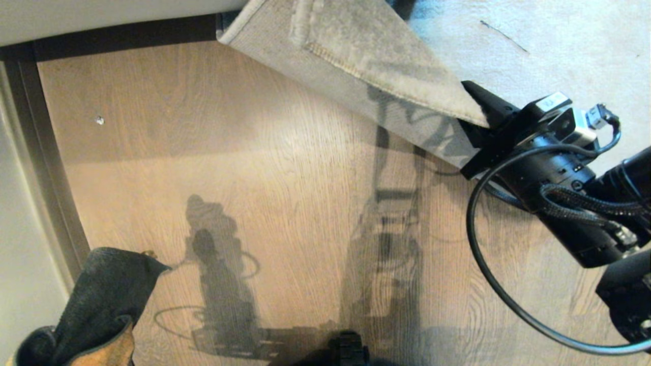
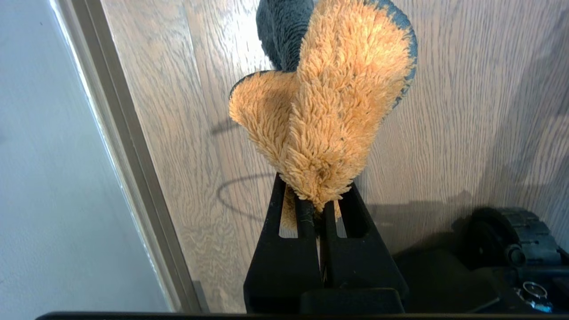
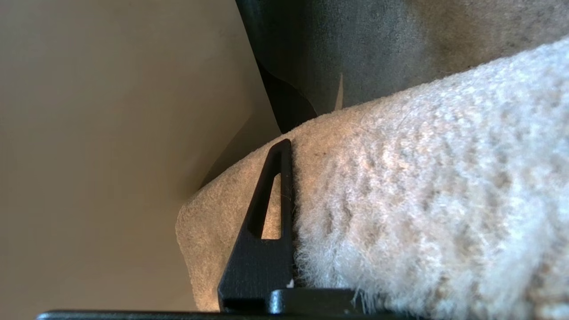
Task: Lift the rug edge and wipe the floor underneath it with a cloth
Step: Lay down the carpet
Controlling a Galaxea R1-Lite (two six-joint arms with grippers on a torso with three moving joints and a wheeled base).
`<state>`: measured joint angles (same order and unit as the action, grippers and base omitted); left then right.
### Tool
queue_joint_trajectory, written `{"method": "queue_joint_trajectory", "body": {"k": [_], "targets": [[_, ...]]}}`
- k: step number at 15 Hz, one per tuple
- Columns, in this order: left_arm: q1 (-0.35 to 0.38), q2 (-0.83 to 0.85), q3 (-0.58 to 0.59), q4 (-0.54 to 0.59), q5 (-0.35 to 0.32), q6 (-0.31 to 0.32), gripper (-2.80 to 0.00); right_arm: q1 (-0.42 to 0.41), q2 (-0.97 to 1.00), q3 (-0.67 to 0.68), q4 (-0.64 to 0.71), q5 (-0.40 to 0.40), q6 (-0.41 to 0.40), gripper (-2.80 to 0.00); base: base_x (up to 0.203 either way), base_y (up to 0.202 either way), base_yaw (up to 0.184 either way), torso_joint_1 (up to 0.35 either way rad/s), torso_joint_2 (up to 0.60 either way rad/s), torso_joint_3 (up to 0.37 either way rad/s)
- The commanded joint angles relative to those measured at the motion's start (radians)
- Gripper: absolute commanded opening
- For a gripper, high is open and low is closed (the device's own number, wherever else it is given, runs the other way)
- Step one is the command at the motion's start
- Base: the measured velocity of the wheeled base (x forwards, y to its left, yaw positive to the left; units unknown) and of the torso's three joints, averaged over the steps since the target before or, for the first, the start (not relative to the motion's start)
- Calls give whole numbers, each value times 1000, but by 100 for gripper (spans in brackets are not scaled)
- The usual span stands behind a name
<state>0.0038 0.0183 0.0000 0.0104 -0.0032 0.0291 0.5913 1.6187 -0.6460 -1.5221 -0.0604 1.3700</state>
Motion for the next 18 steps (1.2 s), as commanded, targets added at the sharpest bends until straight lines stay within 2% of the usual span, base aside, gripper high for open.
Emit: {"method": "queue_joint_trajectory", "body": {"k": [1, 9, 18], "targets": [[1, -18, 0, -1, 0, 0, -280, 4, 0, 0, -48, 1, 8, -280, 0, 0, 0, 0, 0, 0], [1, -18, 0, -1, 0, 0, -280, 62, -11, 2, -48, 4, 15, -280, 0, 0, 0, 0, 0, 0], [1, -18, 0, -1, 0, 0, -280, 74, -7, 55, -48, 4, 12, -280, 0, 0, 0, 0, 0, 0]]}}
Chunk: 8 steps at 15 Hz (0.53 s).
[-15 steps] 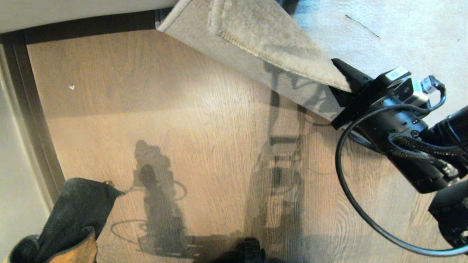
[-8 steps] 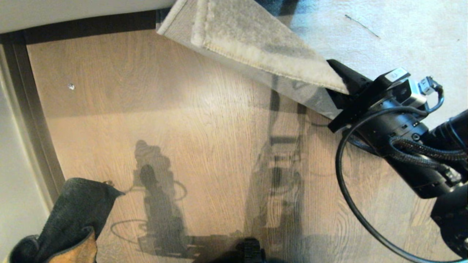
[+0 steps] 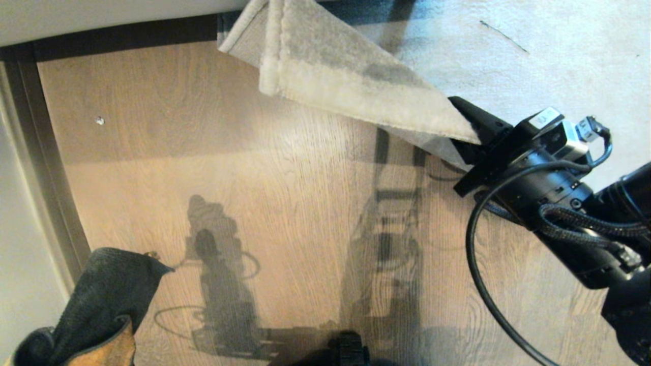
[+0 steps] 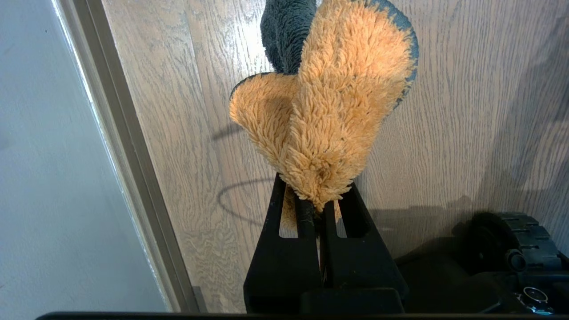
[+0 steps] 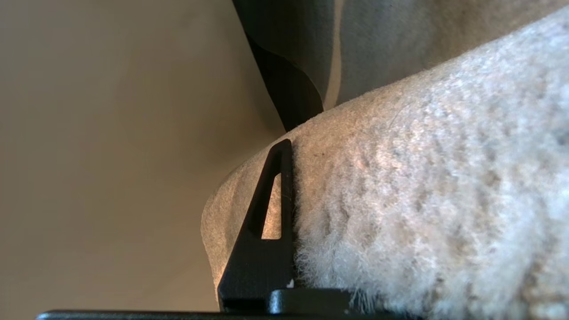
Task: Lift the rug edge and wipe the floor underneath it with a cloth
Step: Lay down the carpet
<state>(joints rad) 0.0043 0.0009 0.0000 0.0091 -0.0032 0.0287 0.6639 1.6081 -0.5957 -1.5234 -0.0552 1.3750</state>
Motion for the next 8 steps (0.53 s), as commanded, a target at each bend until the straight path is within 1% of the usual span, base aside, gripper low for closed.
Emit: {"method": "queue_joint_trajectory", "body": {"k": [1, 4, 8], "targets": [[0, -1, 0, 0, 0, 0, -280, 6, 6, 12, -47, -2, 9, -280, 0, 0, 0, 0, 0, 0], [0, -1, 0, 0, 0, 0, -280, 14, 10, 40, -47, -2, 9, -280, 0, 0, 0, 0, 0, 0], [0, -1, 0, 0, 1, 0, -280, 14, 26, 40, -47, -3, 10, -280, 0, 0, 0, 0, 0, 0]]}}
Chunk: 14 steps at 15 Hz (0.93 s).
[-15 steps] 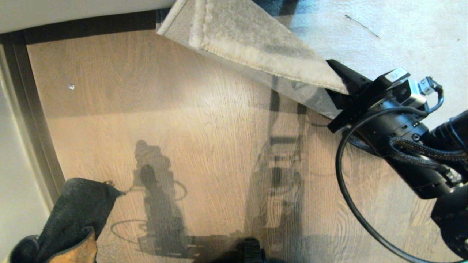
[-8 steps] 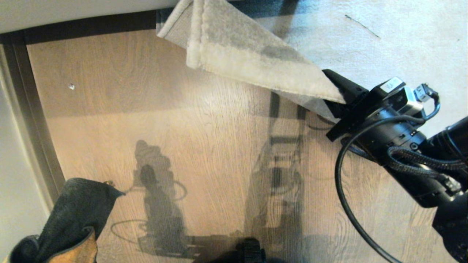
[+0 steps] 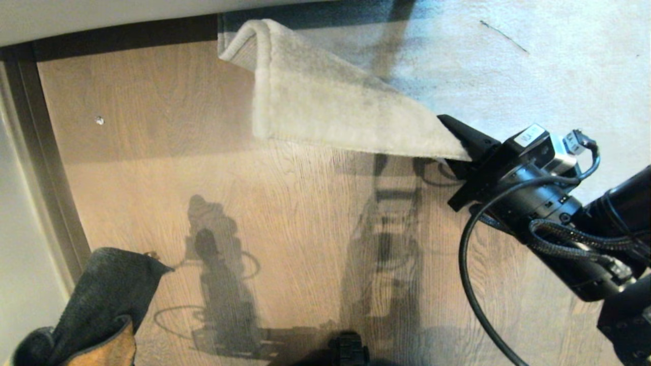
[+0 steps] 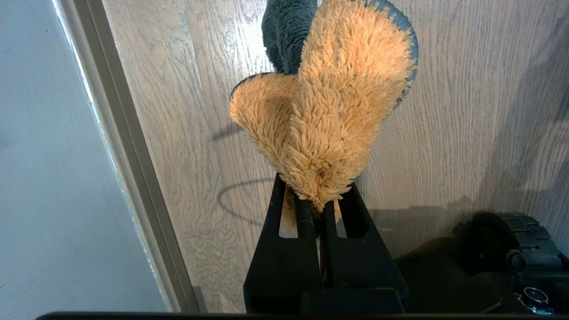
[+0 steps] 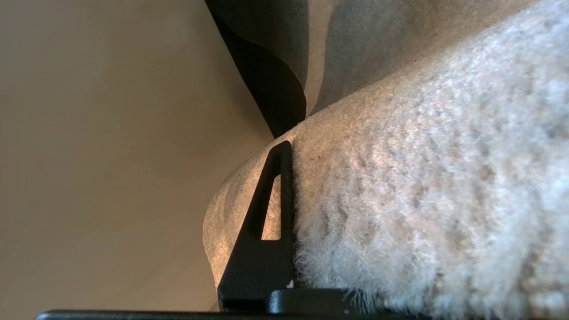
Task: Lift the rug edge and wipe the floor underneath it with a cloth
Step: Lay down the carpet
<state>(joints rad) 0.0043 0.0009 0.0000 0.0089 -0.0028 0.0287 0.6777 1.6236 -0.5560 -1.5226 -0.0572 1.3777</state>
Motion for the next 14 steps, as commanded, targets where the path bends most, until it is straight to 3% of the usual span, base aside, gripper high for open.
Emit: {"method": "queue_joint_trajectory", "body": {"k": [1, 6, 7, 14], "targets": [[0, -1, 0, 0, 0, 0, -280, 0, 11, 1, -47, -1, 8, -280, 0, 0, 0, 0, 0, 0], [0, -1, 0, 0, 0, 0, -280, 0, 27, 2, -47, -1, 4, -280, 0, 0, 0, 0, 0, 0], [0, -1, 0, 0, 0, 0, -280, 0, 27, 8, -47, 0, 6, 0, 0, 0, 0, 0, 0, 0], [0, -1, 0, 0, 0, 0, -280, 30, 125, 15, -47, -1, 4, 0, 0, 0, 0, 0, 0, 0]]}}
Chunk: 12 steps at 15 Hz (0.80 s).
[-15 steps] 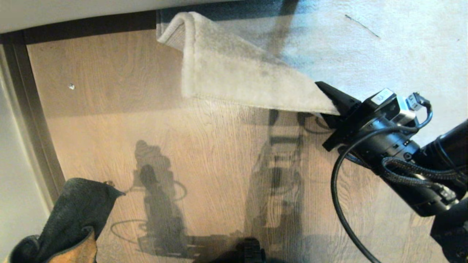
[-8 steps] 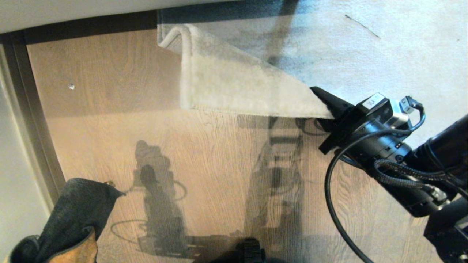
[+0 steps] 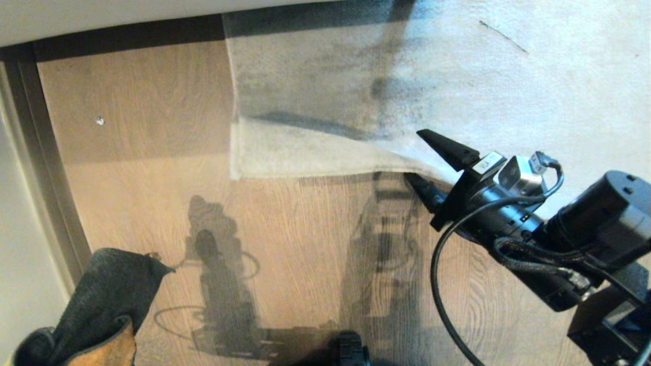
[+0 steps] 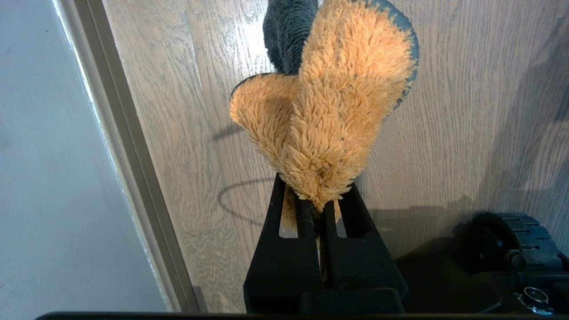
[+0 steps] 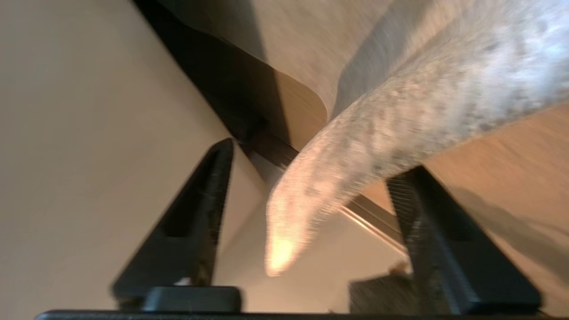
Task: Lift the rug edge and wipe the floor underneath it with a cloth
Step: Lay down the carpet
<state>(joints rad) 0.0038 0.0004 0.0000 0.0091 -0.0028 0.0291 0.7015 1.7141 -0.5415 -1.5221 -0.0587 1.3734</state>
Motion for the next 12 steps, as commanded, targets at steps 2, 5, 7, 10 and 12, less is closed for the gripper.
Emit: {"method": "queue_joint_trajectory", "body": {"k": [2, 5, 7, 10, 12], "targets": [[1, 0, 0, 0, 1, 0, -280, 40, 79, 5, -48, 0, 7, 0, 0, 0, 0, 0, 0, 0], [1, 0, 0, 0, 0, 0, -280, 99, 138, 9, -48, -1, 5, 0, 0, 0, 0, 0, 0, 0], [1, 0, 0, 0, 0, 0, -280, 132, 181, 16, -48, -1, 5, 0, 0, 0, 0, 0, 0, 0], [1, 0, 0, 0, 0, 0, -280, 172, 244, 25, -48, -3, 2, 0, 0, 0, 0, 0, 0, 0], [1, 0, 0, 0, 0, 0, -280, 176, 256, 33, -48, -4, 1, 0, 0, 0, 0, 0, 0, 0]]}}
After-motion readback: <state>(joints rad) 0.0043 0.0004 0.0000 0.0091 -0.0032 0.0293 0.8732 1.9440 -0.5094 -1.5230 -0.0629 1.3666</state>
